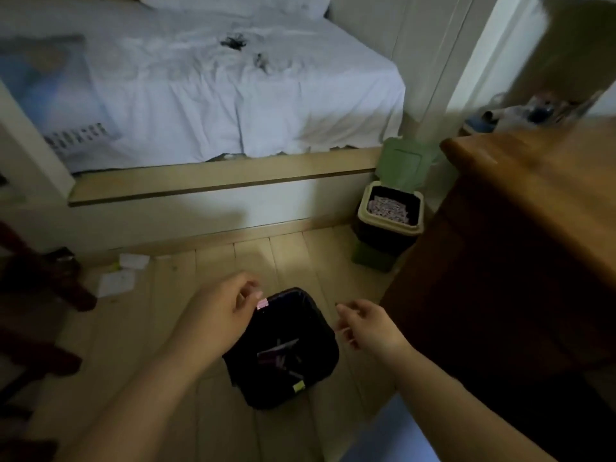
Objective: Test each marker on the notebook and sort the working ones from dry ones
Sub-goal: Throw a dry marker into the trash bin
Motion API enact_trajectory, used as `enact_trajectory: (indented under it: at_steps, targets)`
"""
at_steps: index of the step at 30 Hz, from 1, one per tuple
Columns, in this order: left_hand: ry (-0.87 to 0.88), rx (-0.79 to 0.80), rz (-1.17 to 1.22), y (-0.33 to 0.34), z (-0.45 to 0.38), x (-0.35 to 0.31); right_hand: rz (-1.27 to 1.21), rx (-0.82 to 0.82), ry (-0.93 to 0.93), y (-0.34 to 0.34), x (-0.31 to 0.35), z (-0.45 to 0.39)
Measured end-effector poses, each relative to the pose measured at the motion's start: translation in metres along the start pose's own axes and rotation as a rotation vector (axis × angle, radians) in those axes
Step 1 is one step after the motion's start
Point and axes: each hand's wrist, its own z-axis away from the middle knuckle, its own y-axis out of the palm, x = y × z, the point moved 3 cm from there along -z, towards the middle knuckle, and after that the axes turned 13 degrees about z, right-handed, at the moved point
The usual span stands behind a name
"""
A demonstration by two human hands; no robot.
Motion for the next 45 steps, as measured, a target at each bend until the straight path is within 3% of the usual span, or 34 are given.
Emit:
enact_trajectory:
  at_steps: [7, 15, 21, 29, 37, 45]
  targets:
    - [0.165, 0.081, 0.016, 0.031, -0.009, -0.057, 0.276, -0.134, -0.244, -0.072, 0.018, 0.056]
    - [0.604, 0.305, 0.074, 0.125, -0.015, -0.242, 0.436, -0.572, -0.272, -0.225, -0.012, 0.181]
    - [0.958, 0.499, 0.12, 0.217, 0.033, -0.399, 0.525, -0.946, -0.032, -0.33, -0.098, 0.294]
    - [1.197, 0.679, 0.187, 0.338, 0.121, -0.545, 0.578, -1.059, 0.441, -0.411, -0.22, 0.412]
    - [1.38, 0.68, 0.199, 0.413, 0.158, -0.576, 0.739, -1.137, 0.702, -0.464, -0.294, 0.446]
    - [1.39, 0.694, 0.248, 0.421, 0.138, -0.565, 0.922, -1.019, 0.851, -0.519, -0.317, 0.41]
